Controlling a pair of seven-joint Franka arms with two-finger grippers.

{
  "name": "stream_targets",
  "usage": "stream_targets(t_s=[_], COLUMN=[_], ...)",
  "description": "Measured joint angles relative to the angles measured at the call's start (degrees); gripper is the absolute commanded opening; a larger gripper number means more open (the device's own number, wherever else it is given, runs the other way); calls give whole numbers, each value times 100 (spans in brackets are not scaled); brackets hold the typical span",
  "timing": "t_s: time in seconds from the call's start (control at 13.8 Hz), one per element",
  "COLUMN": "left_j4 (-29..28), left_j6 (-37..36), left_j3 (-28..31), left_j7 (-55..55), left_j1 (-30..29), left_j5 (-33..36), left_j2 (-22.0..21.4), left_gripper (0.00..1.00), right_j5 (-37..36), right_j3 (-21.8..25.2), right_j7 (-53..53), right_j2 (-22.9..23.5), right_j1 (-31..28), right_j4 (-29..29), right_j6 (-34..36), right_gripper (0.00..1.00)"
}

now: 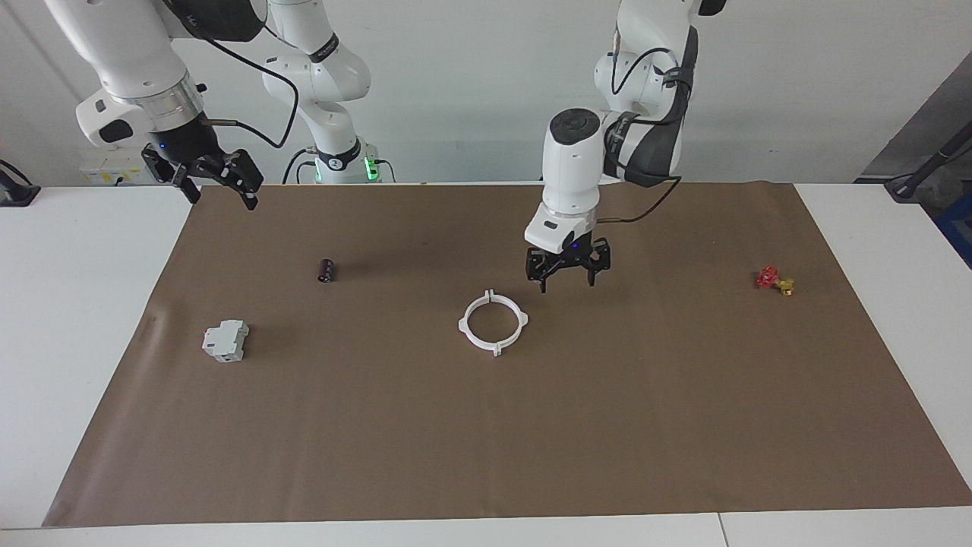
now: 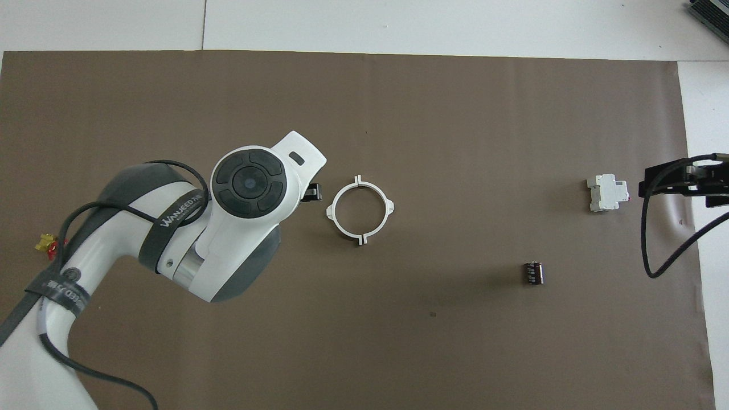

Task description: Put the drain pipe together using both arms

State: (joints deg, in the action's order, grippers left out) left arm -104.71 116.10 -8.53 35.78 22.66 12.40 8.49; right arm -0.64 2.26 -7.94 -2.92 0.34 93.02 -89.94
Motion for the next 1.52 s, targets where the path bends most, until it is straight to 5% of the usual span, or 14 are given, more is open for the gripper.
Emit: stream_targets(t_s=[0.22, 1.52], left_j4=[343, 476], left_j6=[-513, -569], left_j3=[37, 95], left_j7=[-772, -4304], left_j1=[-354, -1554], left_j5=[0, 0], left_j2=[-66, 43], left_gripper=[100, 100], right_j5=[0, 0], right_j3=[0, 0], right_j7=[0, 0], right_j2=[0, 0], right_j1=[0, 0], right_j4=[0, 0], right_j6=[0, 0], right_gripper=[100, 100])
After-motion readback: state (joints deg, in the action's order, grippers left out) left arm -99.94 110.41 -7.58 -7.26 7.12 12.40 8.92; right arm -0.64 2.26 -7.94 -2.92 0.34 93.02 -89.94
